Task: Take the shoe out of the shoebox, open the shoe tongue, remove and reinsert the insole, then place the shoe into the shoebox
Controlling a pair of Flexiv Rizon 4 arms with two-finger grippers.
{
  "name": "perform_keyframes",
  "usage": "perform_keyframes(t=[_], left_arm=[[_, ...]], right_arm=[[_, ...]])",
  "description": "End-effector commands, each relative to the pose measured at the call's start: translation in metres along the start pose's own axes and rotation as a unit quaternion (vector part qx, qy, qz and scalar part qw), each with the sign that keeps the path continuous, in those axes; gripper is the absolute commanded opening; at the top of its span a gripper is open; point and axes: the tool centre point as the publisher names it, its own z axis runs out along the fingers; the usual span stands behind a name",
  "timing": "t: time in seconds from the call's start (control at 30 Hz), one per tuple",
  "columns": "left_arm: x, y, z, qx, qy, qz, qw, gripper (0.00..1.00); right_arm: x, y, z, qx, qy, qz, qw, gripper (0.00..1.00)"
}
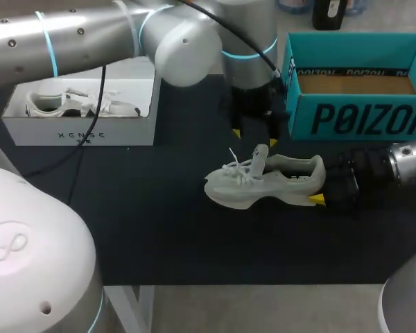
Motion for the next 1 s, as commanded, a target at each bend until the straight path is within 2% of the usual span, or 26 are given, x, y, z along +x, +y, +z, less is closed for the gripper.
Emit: perform_keyframes(t=[0.03, 0.57, 0.6, 0.63, 0.67, 0.73, 0.77, 0.8, 0.83, 0.87, 0.9, 1.0], left_arm=[[0.011, -0.011, -0.014, -0.062, -0.110, 0.339, 0.932, 1.00], [0.011, -0.011, -0.014, -0.062, -0.110, 0.339, 0.932, 1.00], [0.013, -0.011, -0.014, -0.070, -0.124, 0.354, 0.924, 1.00], [0.015, -0.011, -0.014, -0.070, -0.124, 0.356, 0.924, 1.00], [0.017, -0.012, -0.013, -0.063, -0.113, 0.387, 0.913, 1.00], [0.024, -0.014, -0.010, -0.080, -0.123, 0.393, 0.908, 1.00], [0.027, -0.014, -0.008, -0.069, -0.115, 0.419, 0.898, 1.00], [0.031, -0.014, -0.006, -0.073, -0.123, 0.423, 0.895, 1.00], [0.032, -0.016, -0.004, -0.076, -0.122, 0.420, 0.896, 0.74], [0.032, -0.017, -0.001, -0.071, -0.107, 0.431, 0.893, 0.22], [0.033, -0.017, 0.002, -0.075, -0.113, 0.435, 0.890, 0.00], [0.033, -0.017, 0.008, -0.069, -0.106, 0.435, 0.892, 0.00]], right_arm=[[0.000, -0.001, 0.002, 0.001, -0.001, 0.000, 1.000, 0.00], [0.000, -0.001, 0.002, 0.001, -0.001, 0.000, 1.000, 0.00], [0.000, -0.001, 0.002, 0.001, -0.001, 0.000, 1.000, 0.00], [0.000, -0.001, 0.002, 0.001, -0.001, 0.000, 1.000, 0.00], [0.000, -0.001, 0.002, 0.001, -0.001, 0.000, 1.000, 0.00], [0.000, -0.001, 0.002, 0.001, -0.001, 0.000, 1.000, 0.00], [0.000, -0.001, 0.002, 0.001, -0.001, 0.000, 1.000, 0.00], [0.000, -0.001, 0.002, 0.001, -0.001, 0.000, 1.000, 0.00], [0.000, -0.001, 0.002, 0.001, -0.001, 0.000, 1.000, 0.00], [0.000, -0.001, 0.002, 0.001, -0.001, 0.000, 1.000, 0.00], [0.000, -0.001, 0.002, 0.001, -0.001, 0.000, 1.000, 0.00], [0.000, -0.001, 0.002, 0.001, -0.001, 0.000, 1.000, 0.00]])
